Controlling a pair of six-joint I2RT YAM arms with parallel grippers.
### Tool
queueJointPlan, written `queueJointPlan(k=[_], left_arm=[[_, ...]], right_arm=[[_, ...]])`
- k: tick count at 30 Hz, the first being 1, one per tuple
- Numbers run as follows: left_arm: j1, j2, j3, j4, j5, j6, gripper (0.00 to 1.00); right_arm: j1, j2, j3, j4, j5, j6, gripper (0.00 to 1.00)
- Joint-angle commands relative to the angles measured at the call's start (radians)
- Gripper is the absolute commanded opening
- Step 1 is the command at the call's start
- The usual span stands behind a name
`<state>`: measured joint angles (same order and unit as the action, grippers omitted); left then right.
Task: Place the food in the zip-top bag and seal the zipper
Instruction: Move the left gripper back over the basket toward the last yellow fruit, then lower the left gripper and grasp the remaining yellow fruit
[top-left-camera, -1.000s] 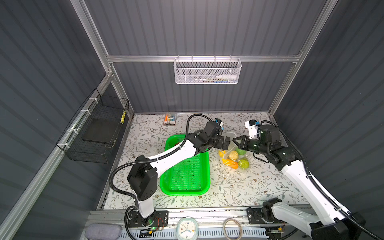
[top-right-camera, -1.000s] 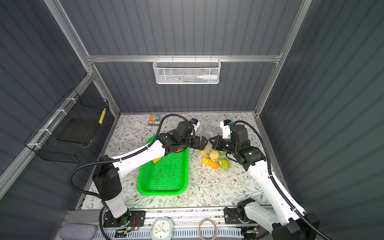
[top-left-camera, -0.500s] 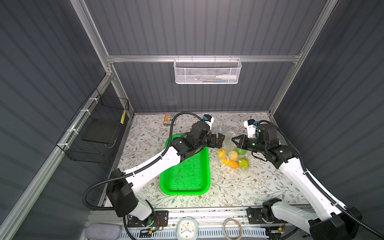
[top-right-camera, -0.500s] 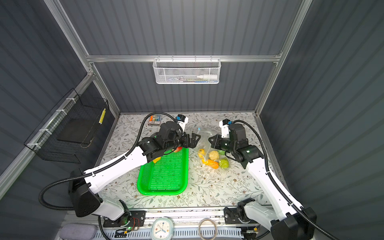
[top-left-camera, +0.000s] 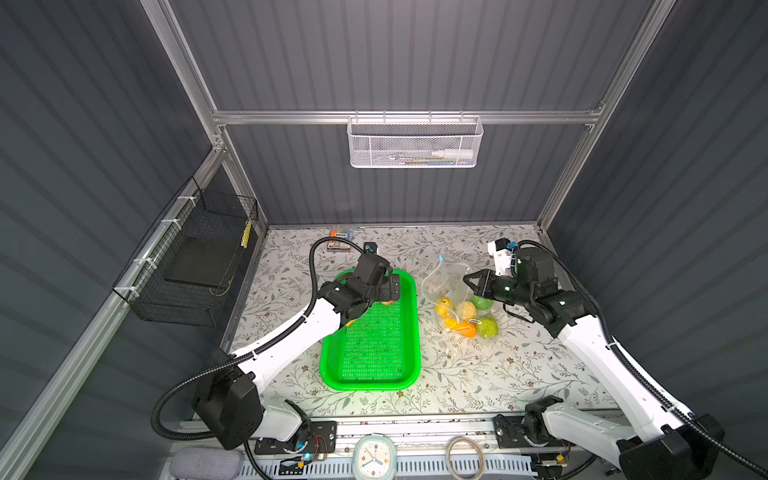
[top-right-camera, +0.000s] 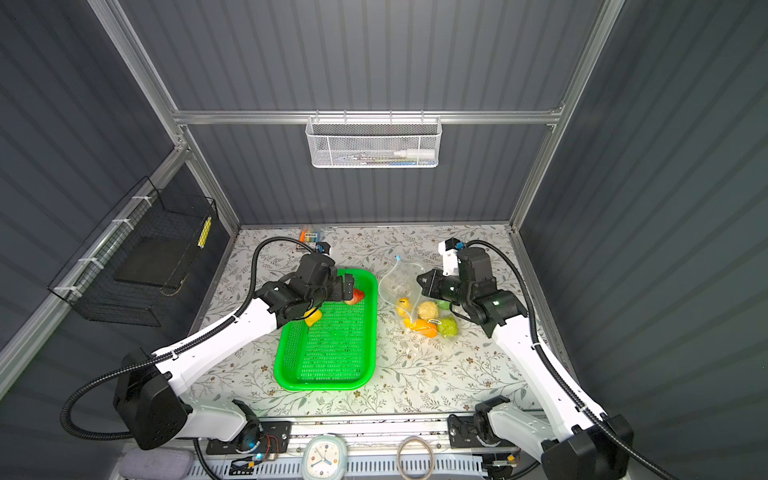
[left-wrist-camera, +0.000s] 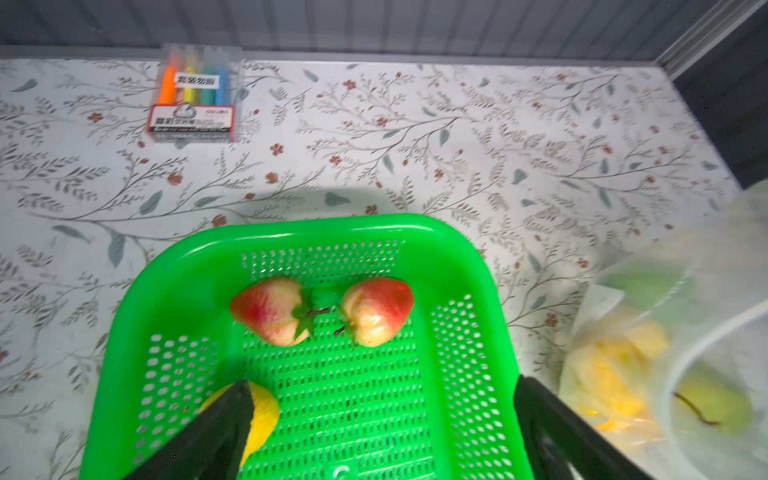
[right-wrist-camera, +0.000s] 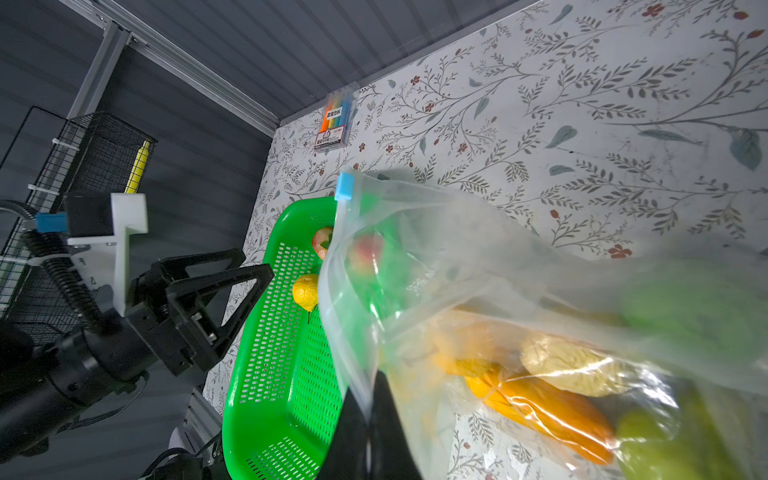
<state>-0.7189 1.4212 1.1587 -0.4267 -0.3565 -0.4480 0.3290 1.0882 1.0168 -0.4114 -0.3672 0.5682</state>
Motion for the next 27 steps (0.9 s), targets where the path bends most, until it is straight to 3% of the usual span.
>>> queueJointPlan(k=[1, 11, 20, 27], left_arm=[[0.006, 0.070, -0.006, -0.107, -0.134, 0.003, 1.00], [0.025, 0.253, -0.012, -0.154, -0.231, -0.007, 1.00], [0.058, 0.312, -0.045, -0.127, -0.218, -0.033, 1.00], [0.076, 0.341, -0.085, -0.098, -0.145, -0.068, 1.00]], right_arm=[[0.003, 0.001, -0.006, 0.018, 0.001, 0.000, 0.00], [0.004, -0.001, -0.004, 0.014, 0.005, -0.003, 0.00], [0.004, 0.006, -0.004, 0.012, 0.007, -0.010, 0.00], [0.003, 0.001, -0.010, 0.010, 0.016, -0.014, 0.00]])
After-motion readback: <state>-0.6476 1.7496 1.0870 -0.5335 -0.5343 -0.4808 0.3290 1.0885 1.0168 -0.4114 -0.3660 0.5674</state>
